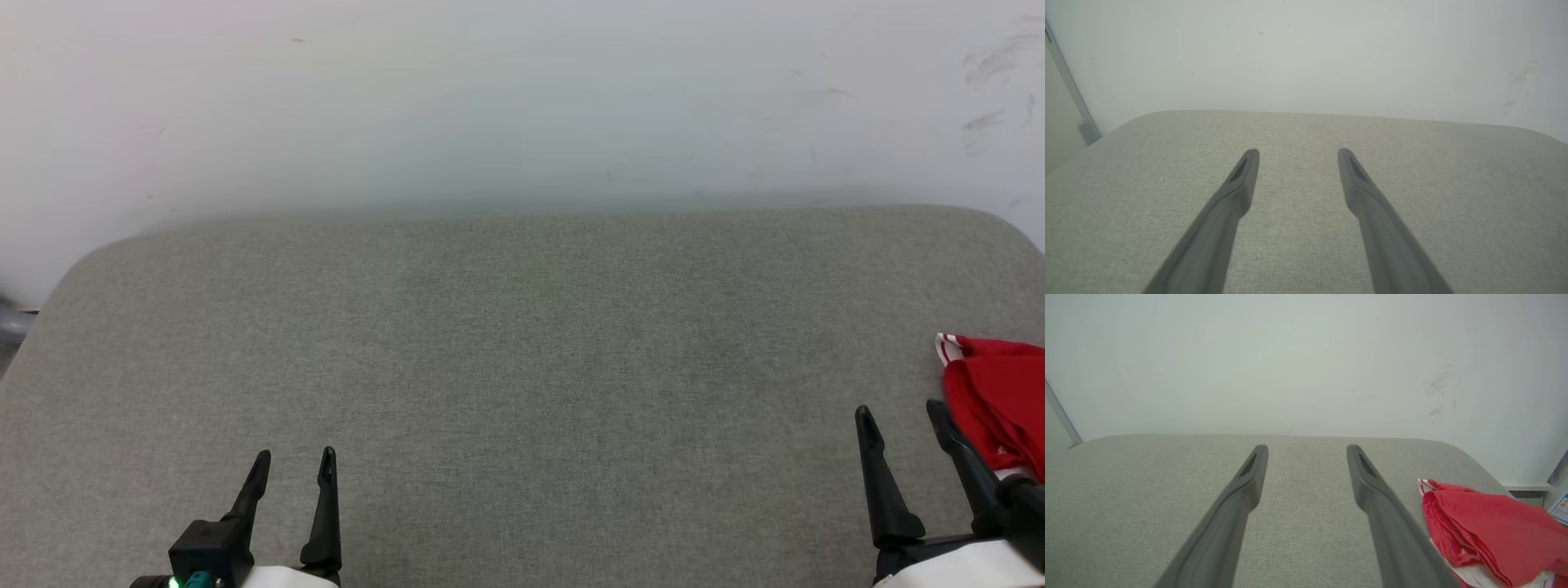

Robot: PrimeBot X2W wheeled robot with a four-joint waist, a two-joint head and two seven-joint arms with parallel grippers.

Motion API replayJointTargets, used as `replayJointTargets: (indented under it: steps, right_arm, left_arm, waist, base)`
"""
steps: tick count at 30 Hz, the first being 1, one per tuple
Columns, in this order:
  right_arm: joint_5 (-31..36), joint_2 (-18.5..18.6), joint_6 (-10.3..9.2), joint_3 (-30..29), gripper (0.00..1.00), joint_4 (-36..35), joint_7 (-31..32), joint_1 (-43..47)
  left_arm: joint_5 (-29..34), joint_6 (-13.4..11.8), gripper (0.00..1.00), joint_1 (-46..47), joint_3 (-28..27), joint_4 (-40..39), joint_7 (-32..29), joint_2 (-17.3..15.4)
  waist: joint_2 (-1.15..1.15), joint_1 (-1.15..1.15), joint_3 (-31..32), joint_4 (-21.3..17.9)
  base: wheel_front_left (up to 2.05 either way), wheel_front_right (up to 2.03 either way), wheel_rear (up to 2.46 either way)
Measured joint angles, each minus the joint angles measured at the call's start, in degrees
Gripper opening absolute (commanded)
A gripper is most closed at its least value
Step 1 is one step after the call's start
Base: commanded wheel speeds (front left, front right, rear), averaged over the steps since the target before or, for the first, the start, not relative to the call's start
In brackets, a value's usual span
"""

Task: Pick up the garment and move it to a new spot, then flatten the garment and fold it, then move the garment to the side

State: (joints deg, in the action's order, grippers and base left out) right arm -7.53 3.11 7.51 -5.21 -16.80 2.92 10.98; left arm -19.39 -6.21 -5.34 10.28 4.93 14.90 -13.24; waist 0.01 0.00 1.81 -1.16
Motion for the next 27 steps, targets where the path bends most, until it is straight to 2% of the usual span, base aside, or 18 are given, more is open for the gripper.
replayJointTargets:
  steps: [15, 16, 19, 27]
  right_arm:
    - [-0.70, -0.08, 0.00, 0.16, 1.00, 0.34, -0.23, -0.04]
    - [-0.74, -0.07, 0.00, 0.22, 0.00, 0.69, -0.27, -0.03]
    - [-1.57, -0.08, 0.01, 0.49, 0.00, 2.09, -0.32, 0.05]
    - [-11.51, 0.11, 0.01, 0.91, 0.00, 5.11, -0.35, -0.48]
  left_arm:
    - [0.75, 1.11, 1.00, 1.08, -0.78, 0.49, 0.07, 0.66]
    - [0.63, 1.12, 0.00, 0.97, -0.77, 0.85, -0.03, 0.82]
    - [-0.41, 1.21, 0.00, 0.25, -0.67, 2.05, -0.38, 1.40]
    - [-8.42, 2.59, 0.00, 0.77, -2.10, 2.82, -2.67, 2.37]
  waist:
    - [0.00, 0.00, -1.00, 0.39]
    - [0.00, 0.01, -1.02, 0.39]
    - [0.00, 0.01, -1.04, 0.40]
    - [0.00, 0.01, -1.10, 0.45]
  base:
    - [0.00, 0.00, 0.00]
    - [0.00, 0.00, 0.00]
    - [0.00, 0.00, 0.00]
    - [0.00, 0.00, 0.00]
